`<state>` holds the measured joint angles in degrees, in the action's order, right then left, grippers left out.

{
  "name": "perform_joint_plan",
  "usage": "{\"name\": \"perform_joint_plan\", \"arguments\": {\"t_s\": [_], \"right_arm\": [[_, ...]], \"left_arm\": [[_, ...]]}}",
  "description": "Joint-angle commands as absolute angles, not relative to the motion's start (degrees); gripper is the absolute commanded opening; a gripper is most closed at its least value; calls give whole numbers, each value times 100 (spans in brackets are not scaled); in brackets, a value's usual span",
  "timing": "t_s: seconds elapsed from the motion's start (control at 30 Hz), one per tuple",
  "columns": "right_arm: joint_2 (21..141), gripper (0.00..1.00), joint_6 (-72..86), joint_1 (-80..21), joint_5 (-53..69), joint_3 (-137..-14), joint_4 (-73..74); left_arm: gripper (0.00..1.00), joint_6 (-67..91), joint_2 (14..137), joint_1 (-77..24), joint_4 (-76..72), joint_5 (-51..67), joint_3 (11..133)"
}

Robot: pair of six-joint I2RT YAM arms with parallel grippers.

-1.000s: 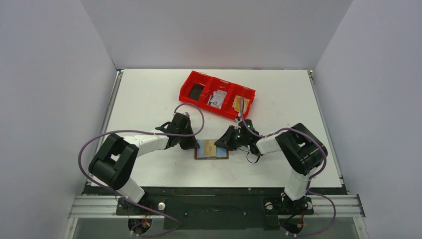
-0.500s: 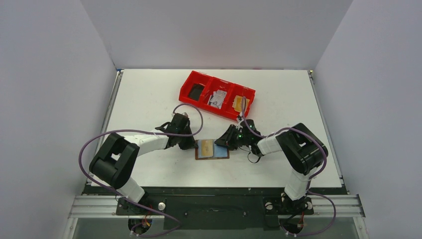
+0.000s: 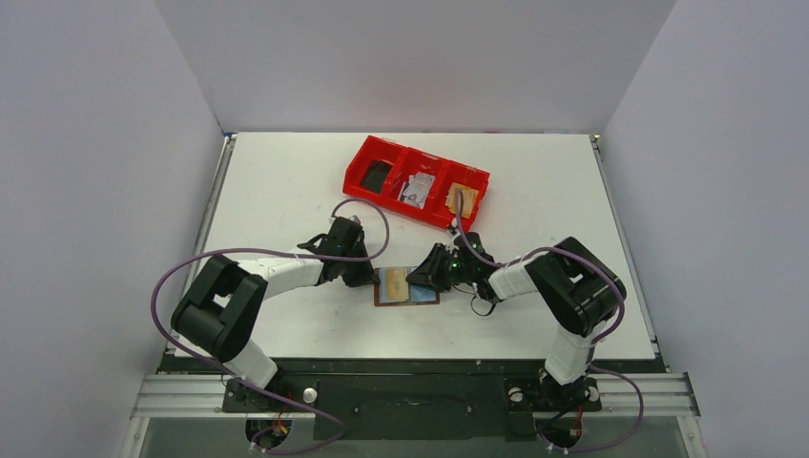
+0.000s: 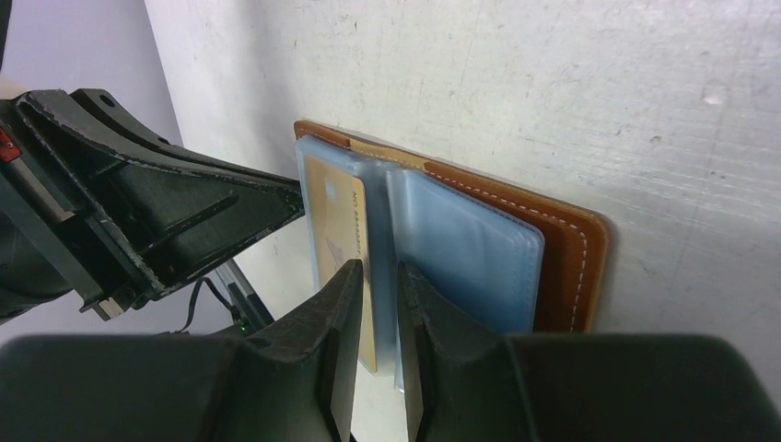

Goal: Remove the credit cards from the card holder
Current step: Remove the credit card from the card holder.

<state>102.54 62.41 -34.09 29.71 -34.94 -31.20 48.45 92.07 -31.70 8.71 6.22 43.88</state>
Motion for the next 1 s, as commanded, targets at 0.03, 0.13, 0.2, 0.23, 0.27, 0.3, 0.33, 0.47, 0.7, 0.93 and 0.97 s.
{"name": "perform_joint_plan", "arguments": {"t_s": [0.03, 0.13, 0.2, 0.23, 0.27, 0.3, 0.33, 0.47, 0.7, 0.93, 0.97], "right_arm": [[10357, 18, 6179, -3513, 2805, -3543, -2990], [10360, 17, 6195, -3521, 2813, -3534, -3008], [10369, 17, 6203, -3541, 2813, -3548, -3014], [10365, 17, 6204, -3561, 2813, -3554, -3008], [10365, 17, 6205, -3589, 2819, -3558, -3016], [10364, 17, 6212, -3609, 2816, -3559, -3024], [10363, 17, 6217, -3624, 2807, -3559, -3028], [10379, 15, 6240, -3674, 2804, -3551, -3058], [10384, 13, 6230, -3691, 2790, -3548, -3037], [10291, 0, 6097, -3643, 2704, -3541, -2838], [10261, 0, 6090, -3622, 2689, -3526, -2816]], "left_arm": [[0, 4565, 9589, -3182, 1626, 190, 4134], [0, 4562, 9593, -3182, 1618, 193, 4137], [0, 4565, 9597, -3182, 1617, 193, 4131], [0, 4563, 9595, -3182, 1617, 193, 4133], [0, 4562, 9596, -3182, 1613, 193, 4132], [0, 4566, 9591, -3182, 1606, 191, 4129], [0, 4569, 9590, -3182, 1608, 192, 4130], [0, 4571, 9592, -3188, 1599, 200, 4122], [0, 4580, 9589, -3187, 1598, 182, 4105], [0, 4591, 9580, -3182, 1616, 158, 4095], [0, 4593, 9576, -3182, 1624, 158, 4095]]}}
